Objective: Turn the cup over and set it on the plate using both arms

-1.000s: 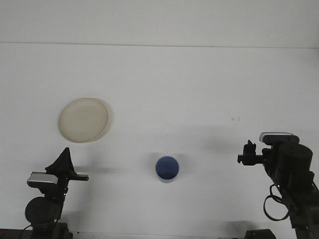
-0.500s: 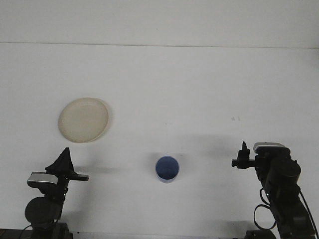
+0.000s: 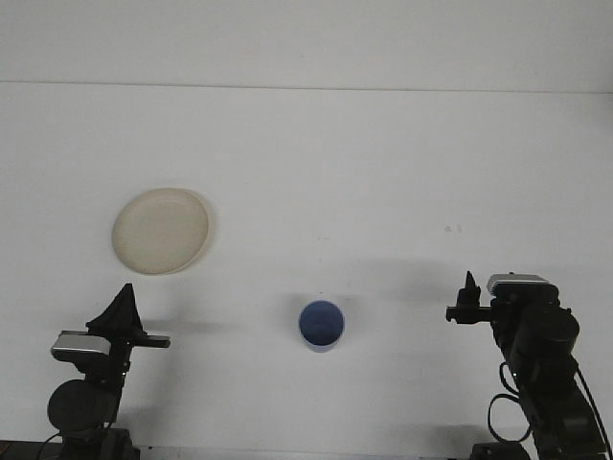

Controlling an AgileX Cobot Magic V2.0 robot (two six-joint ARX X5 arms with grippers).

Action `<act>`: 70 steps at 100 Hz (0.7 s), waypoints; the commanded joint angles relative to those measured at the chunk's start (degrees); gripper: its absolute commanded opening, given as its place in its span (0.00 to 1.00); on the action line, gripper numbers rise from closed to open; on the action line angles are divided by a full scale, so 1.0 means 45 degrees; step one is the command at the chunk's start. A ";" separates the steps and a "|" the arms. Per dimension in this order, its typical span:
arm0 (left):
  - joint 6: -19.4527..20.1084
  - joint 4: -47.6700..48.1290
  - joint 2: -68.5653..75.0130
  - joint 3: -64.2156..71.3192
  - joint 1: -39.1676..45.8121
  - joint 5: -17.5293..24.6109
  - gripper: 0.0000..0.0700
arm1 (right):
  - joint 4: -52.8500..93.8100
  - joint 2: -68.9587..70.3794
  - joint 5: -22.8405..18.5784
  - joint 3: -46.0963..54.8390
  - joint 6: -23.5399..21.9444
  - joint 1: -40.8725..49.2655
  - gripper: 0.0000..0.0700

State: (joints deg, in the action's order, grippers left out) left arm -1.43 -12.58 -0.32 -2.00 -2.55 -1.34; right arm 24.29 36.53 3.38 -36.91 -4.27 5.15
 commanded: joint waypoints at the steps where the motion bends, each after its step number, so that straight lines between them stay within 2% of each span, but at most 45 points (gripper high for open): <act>1: -0.0121 -0.0005 0.0005 -0.0155 -0.0019 -0.0005 0.02 | -0.0151 -0.0039 0.0019 -0.0117 0.0160 0.0019 0.69; 33: -0.0219 0.3322 -0.0942 -0.3910 -0.0019 -0.0005 0.02 | -0.0155 -0.0131 0.0019 -0.0117 0.0165 0.0019 0.69; 70: -0.0204 1.0312 -0.6489 -1.1438 -0.0019 0.0000 0.02 | -0.0160 -0.0131 0.0019 -0.0117 0.0165 0.0019 0.69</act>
State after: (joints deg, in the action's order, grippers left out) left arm -2.28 29.47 -25.50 -48.01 -2.55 -1.34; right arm 24.16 35.86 3.38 -36.91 -4.27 5.15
